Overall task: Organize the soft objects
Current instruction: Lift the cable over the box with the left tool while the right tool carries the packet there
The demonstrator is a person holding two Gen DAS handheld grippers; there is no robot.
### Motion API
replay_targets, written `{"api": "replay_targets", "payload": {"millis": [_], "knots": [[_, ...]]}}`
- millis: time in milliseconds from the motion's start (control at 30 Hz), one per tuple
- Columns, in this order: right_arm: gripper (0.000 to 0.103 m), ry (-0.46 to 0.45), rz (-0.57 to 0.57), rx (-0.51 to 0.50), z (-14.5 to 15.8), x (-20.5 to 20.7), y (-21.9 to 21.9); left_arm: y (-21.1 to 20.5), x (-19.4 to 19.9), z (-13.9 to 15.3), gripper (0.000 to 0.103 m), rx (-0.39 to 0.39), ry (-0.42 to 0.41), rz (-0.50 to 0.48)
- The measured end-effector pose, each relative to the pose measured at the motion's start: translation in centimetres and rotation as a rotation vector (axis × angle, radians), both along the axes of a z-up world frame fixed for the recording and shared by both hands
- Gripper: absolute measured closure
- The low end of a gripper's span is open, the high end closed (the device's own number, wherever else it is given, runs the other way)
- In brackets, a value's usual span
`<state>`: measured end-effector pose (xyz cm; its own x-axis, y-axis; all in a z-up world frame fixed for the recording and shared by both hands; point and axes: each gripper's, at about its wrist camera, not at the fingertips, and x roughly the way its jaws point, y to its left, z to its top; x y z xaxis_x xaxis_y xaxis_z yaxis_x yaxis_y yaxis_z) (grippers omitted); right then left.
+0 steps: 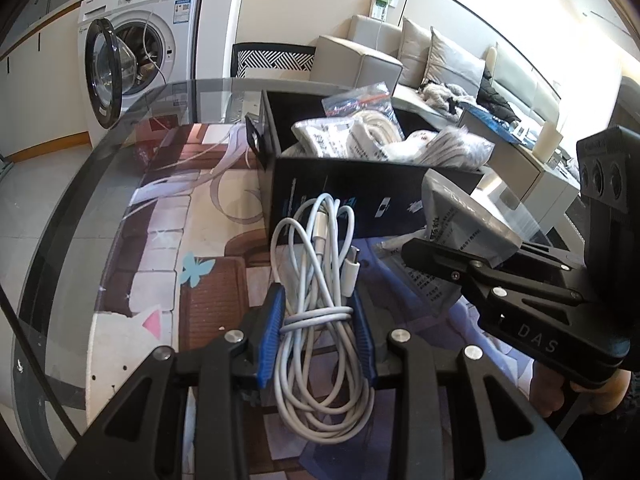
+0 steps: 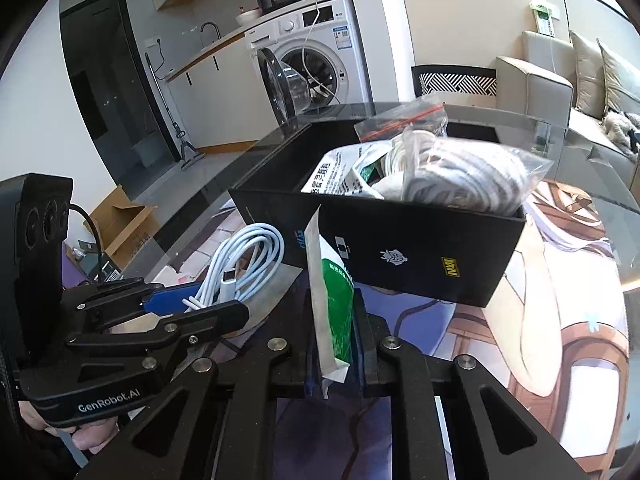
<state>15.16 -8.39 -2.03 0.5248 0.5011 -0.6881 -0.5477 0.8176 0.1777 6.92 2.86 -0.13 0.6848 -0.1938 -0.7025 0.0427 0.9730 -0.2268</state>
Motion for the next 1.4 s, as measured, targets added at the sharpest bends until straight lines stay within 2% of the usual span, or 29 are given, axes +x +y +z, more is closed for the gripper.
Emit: {"api": "replay_targets", "payload": {"millis": [267,533,967,1167,1400], "knots": [[0.089,-0.049,-0.012,0.023,2.3,-1.3,-1.0,0.0,-0.9,2.1,0.071,-0.014,-0.057,0.002],[0.089,-0.126,-0.010,0.070,5.7,-2.7,-1.8,-0.4,-1.8,4.4,0.071,-0.018,-0.128,-0.008],[0.089,-0.208,-0.017,0.111,10.9,-2.1,-2.4,-0.5,0.0,8.1,0.071,-0.011,-0.216,-0.013],[0.089,-0.196,-0.040,0.122,11.2,-0.1,-2.4,0.1,2.1,8.3,0.071,-0.028,-0.224,0.002],[0.089,-0.166,-0.045,0.112,10.4,2.7,-1.6,0.3,4.4,8.1,0.071,-0.040,-0.225,0.019]]}}
